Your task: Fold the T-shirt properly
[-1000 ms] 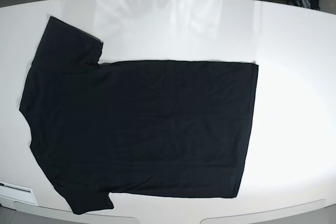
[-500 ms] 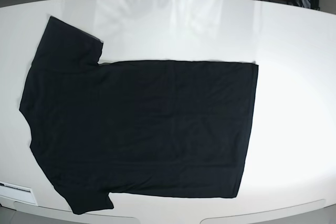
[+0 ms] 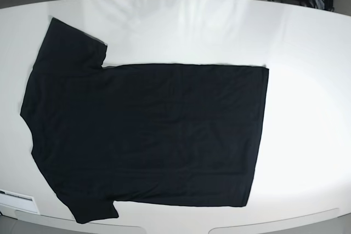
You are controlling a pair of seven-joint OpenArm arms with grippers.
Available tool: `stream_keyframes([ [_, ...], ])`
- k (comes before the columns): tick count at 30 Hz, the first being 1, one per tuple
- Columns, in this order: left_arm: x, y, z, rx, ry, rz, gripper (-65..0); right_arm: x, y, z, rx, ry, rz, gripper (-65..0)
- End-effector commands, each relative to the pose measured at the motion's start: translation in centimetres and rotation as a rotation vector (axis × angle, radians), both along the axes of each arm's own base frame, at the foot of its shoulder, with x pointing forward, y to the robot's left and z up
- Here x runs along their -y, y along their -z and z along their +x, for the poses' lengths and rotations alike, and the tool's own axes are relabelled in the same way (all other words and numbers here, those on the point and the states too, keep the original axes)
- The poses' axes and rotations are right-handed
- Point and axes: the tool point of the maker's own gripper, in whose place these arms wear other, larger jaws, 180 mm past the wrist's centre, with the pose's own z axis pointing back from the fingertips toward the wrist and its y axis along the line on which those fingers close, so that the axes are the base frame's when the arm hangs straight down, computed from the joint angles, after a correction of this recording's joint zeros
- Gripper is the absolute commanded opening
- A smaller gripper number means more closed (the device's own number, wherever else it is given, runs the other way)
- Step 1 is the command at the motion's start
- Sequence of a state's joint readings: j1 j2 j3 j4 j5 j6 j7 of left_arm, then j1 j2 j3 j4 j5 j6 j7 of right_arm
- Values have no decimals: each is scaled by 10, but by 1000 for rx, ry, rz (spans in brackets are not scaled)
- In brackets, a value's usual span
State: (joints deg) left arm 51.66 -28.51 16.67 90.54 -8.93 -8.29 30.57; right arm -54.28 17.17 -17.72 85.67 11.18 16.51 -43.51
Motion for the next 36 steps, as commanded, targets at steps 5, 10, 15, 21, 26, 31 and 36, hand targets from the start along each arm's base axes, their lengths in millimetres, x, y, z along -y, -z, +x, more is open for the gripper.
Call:
stream_keyframes([
  [5,-3,-73,14,97,150,-38,-650,0,-68,31,188,-61,-7,-650],
  [10,-19,-132,77,294,247,21,-650,20,-128,110,509,-159,-125,-650],
  [15,-40,-173,149,515,304,103,-650,55,-147,149,650,-248,-289,-650],
  [21,-54,-195,211,691,440,147,-650,57,-152,175,781,-306,-303,-650],
  [26,-45,-218,268,875,651,123,-650,41,-147,215,881,-411,-220,-650],
  [31,-64,-201,293,877,852,59,-650,20,-152,257,1007,-365,-121,-650],
  [36,-75,-182,308,839,1096,31,-638,12,-165,303,1154,-361,-99,-650],
])
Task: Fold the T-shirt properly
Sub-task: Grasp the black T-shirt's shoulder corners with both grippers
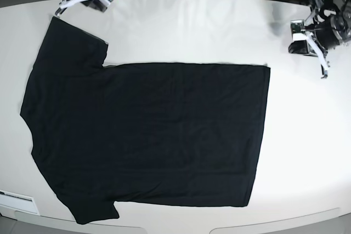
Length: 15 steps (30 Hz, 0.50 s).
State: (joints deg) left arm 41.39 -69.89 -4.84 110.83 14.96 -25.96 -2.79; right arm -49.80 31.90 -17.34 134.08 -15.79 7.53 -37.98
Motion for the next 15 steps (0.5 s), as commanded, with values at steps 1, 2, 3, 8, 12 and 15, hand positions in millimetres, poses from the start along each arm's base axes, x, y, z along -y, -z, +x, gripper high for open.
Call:
stream_keyframes([
  [1,2,-5,9,25,39,1,-572,-5,-8,8,32,-11,31,-650],
  [2,-1,-1,11,27,54,20,-494,-7,-10,13,43,-6,45,-650],
  [3,-3,3,12,24,62,35,-421,-8,-12,18,53,-2,60,-650],
  [8,-2,27,6,-29,97,58,-334,-1,3,26,43,14,41,-650],
  [12,3,46,6,-15,156,91,-334,1,6,25,35,15,36,-650],
  [15,4,62,14,-2,185,120,-333,1,6,25,34,16,35,-650],
])
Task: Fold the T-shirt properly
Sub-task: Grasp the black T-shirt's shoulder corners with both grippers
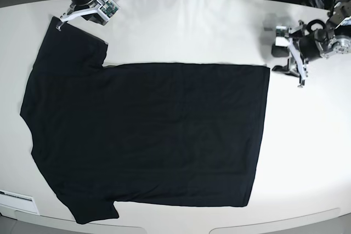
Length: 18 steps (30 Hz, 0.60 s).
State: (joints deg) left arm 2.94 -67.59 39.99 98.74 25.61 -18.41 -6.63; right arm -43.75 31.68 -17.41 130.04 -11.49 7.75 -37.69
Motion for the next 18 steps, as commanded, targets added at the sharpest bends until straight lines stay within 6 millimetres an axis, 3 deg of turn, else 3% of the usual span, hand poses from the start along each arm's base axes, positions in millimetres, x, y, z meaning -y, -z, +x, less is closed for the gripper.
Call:
stream_keyframes([
  [1,-16,14,-5,-42,0,84,-333,0,-6,3,22,-6,1,-650],
  [6,3,39,10,-50,30,79,-334,3,-7,5,35,10,-9,-650],
  [10,27,47,18,-48,68,57,-354,12,-7,8,39,46,-28,-650],
  [11,31,47,20,-43,71,56,-420,17,-6,9,41,55,-39,-592],
  [13,37,48,26,-38,40,50,-649,32,-1,12,41,82,-74,-425],
  [15,40,48,28,-38,5,47,-650,47,7,16,34,112,-102,-297],
  [18,43,46,33,-22,-29,26,-650,65,23,22,7,161,-112,-260],
])
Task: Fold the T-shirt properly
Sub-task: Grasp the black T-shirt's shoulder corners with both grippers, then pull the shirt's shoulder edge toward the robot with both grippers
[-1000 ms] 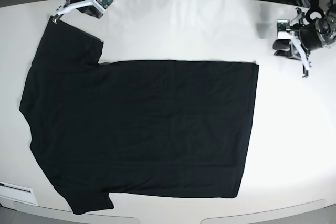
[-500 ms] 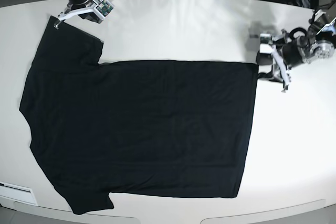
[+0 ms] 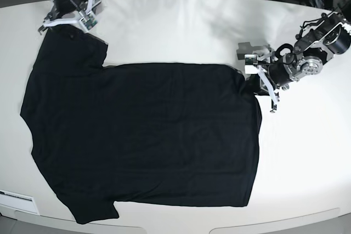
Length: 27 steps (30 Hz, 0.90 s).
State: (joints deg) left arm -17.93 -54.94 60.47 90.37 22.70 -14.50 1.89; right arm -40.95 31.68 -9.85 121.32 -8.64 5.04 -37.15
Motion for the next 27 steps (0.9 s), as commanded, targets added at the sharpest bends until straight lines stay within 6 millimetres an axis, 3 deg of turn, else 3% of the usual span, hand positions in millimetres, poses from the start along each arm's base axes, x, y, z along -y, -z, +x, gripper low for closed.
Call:
stream_keyframes([
  [1,-11,16,-21,-94,3,54,-650,7,3,4,-2,2,-14,-260],
  [4,-13,16,-19,-89,-4,62,-650,15,22,8,-52,8,-12,-270],
  [5,-15,16,-19,-86,-11,73,-650,19,25,12,-54,19,-19,-323],
  [8,-20,14,-13,-59,-35,95,-650,32,26,23,-40,55,-62,-644],
  [11,-23,1,-10,-15,-39,100,-650,42,14,31,12,76,-129,-650],
  [14,-30,-21,-13,17,-41,131,-650,45,5,25,3,70,-174,-650],
  [21,-37,-76,-50,-6,-11,144,-650,46,-30,-6,-3,1,-205,-650],
  [27,-38,-104,-89,-20,13,198,-650,54,-57,-42,-43,2,-226,-650],
])
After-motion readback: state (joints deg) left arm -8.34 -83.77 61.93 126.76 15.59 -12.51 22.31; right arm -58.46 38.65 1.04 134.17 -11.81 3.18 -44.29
